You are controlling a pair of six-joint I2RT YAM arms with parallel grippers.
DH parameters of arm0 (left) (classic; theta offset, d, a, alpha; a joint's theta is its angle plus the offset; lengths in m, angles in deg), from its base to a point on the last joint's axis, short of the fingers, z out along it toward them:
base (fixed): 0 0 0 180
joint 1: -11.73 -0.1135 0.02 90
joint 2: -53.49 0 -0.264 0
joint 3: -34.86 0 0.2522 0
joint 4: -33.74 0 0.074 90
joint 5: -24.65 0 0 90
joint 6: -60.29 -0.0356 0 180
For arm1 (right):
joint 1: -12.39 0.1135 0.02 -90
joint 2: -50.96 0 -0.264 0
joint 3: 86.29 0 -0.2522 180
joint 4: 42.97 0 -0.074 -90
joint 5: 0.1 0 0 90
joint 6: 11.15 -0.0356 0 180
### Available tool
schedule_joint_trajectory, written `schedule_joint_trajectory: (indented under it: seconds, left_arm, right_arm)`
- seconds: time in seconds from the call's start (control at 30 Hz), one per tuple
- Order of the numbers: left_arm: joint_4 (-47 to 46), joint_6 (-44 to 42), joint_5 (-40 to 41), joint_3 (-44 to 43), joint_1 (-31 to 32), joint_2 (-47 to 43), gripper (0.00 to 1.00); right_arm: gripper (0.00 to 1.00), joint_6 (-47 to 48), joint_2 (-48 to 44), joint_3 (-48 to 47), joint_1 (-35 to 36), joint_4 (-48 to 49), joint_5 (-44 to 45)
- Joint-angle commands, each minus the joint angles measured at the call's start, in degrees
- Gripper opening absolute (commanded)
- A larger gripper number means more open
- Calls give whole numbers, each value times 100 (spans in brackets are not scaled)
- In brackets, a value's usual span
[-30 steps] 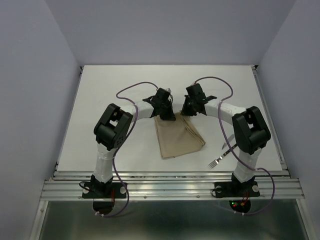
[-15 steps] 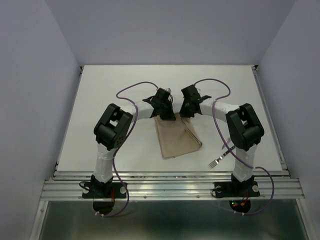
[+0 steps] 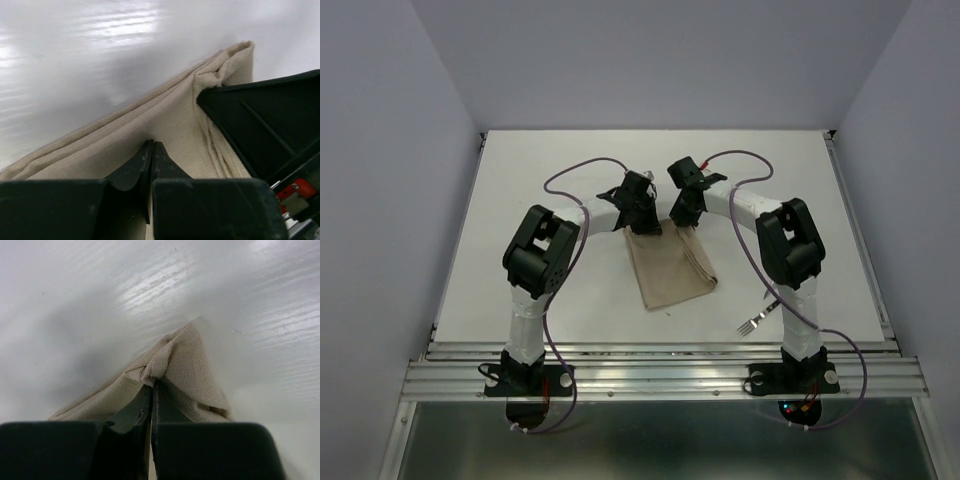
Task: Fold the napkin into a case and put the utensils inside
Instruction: Fold the lower triangle-folded napkin at the center of the board.
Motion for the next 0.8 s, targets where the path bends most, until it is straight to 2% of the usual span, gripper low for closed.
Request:
schedule_joint_trajectory:
  seconds: [0.0, 0.17, 0.4, 0.57, 0.77]
  left_arm:
    - [461, -407, 251, -148, -240, -384, 11]
    - [540, -434, 190, -148, -337, -420, 13]
    - [796, -609, 137, -499, -355, 107, 15]
    - [681, -557, 5, -561, -346, 318, 14]
    - [672, -618, -117, -921, -346, 599, 14]
  right_arm:
    - [1, -396, 469, -622, 67, -1204, 564]
    - [1, -677, 205, -191, 67, -879, 397]
    - [1, -1687, -5, -33, 120, -1635, 1020]
    - [1, -1995, -234, 257, 120, -1661, 968]
    - [1, -2627, -849, 1047, 120, -1451, 669]
